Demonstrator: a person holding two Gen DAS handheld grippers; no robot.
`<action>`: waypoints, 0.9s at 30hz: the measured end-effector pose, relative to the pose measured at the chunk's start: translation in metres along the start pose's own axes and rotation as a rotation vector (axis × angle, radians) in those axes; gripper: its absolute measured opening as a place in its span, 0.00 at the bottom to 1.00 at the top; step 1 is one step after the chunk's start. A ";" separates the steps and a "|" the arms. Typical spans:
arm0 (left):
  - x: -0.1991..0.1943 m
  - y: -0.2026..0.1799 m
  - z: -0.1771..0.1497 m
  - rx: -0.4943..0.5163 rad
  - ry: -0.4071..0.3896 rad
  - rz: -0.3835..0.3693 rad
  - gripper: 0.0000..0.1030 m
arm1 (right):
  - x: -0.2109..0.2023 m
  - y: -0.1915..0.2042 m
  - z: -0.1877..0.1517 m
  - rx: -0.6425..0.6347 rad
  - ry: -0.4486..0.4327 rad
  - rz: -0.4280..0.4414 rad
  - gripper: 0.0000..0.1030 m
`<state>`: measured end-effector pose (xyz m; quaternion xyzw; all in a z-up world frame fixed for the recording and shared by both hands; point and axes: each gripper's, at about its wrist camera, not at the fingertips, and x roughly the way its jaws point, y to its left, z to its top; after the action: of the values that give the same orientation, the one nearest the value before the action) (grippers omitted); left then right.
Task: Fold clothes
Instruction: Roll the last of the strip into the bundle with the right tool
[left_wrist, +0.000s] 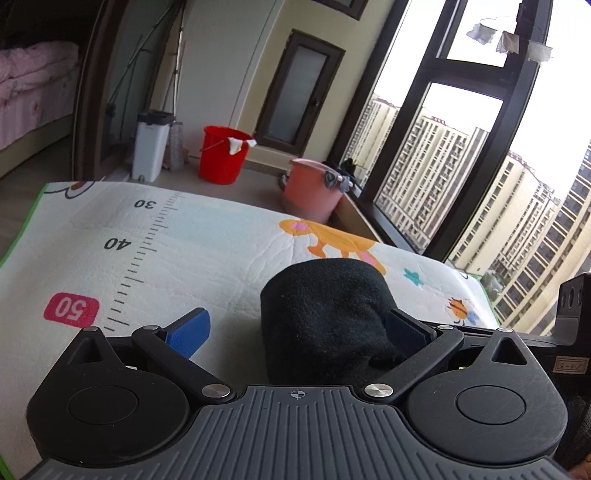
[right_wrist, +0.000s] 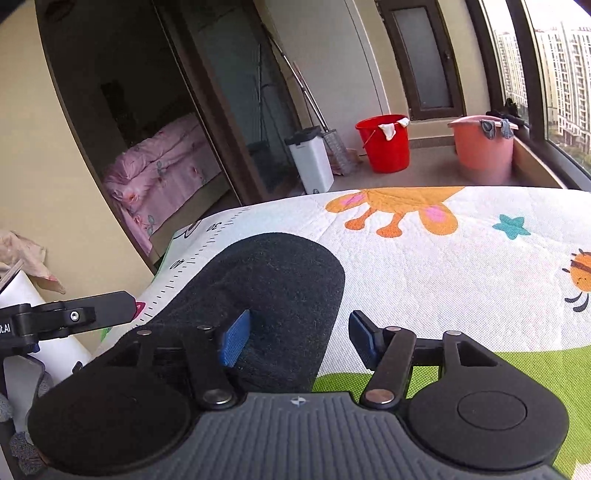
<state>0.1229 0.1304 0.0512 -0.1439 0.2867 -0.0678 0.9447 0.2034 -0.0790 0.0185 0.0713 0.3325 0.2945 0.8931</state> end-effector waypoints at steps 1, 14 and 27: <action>0.009 -0.005 0.001 0.047 0.024 0.036 1.00 | 0.002 0.002 0.001 -0.003 0.000 0.005 0.58; 0.058 0.014 -0.009 -0.141 0.104 -0.069 1.00 | 0.010 -0.001 0.014 -0.083 0.011 -0.057 0.64; 0.057 0.001 -0.017 -0.133 0.070 -0.034 1.00 | 0.013 -0.011 0.007 -0.019 0.008 -0.133 1.00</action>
<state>0.1605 0.1152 0.0081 -0.2086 0.3210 -0.0697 0.9212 0.2207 -0.0802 0.0130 0.0396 0.3374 0.2380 0.9099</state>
